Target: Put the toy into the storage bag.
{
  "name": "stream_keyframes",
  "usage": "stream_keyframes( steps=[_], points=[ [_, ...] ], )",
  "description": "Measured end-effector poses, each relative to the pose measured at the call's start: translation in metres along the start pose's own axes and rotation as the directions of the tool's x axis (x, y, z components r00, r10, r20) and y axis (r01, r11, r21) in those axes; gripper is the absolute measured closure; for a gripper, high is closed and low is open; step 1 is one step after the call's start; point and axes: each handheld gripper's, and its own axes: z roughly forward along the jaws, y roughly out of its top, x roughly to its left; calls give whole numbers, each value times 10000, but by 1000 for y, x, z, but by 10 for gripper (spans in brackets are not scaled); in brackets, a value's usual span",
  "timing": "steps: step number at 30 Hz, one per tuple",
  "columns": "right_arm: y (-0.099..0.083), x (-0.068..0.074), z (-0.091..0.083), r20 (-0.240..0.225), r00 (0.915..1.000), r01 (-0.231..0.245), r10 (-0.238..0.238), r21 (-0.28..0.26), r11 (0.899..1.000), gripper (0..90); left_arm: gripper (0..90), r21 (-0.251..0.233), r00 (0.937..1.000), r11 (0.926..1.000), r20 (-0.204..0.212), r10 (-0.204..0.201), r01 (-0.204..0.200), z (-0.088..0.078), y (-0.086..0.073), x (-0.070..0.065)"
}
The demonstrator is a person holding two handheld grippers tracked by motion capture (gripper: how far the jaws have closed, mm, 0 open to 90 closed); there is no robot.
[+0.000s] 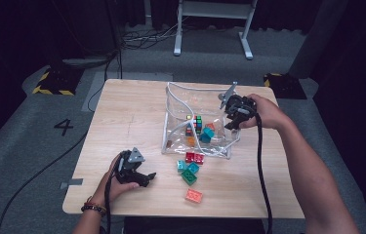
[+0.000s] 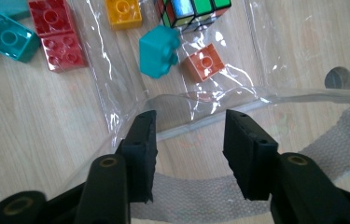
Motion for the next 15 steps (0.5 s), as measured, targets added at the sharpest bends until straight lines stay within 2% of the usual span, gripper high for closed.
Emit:
stream_keyframes(
  steps=[3,5,9,11,13,15],
  points=[
    [-3,1,-3,-39,9999,-161,159,-553,9983,522,95,-4,10000,10000,-9,1,-1,0,0,0],
    [-6,2,-6,-199,9993,-327,308,-1044,9940,515,95,11,10000,10000,-1,3,-3,0,0,0],
    [-13,3,-12,-163,9987,-508,488,-1723,9837,496,95,9,10000,10000,-5,2,-2,0,0,0],
    [-16,3,-15,26,9983,-560,579,-2138,9753,476,95,11,10000,10000,-5,2,-2,0,0,0],
    [-20,3,-18,71,9979,-603,645,-2658,9621,466,95,11,10000,10000,-2,2,-2,0,0,0],
    [-24,5,-22,206,9954,-836,933,-2838,9552,457,95,10,10000,10000,-6,0,0,0,0,0]
  ],
)
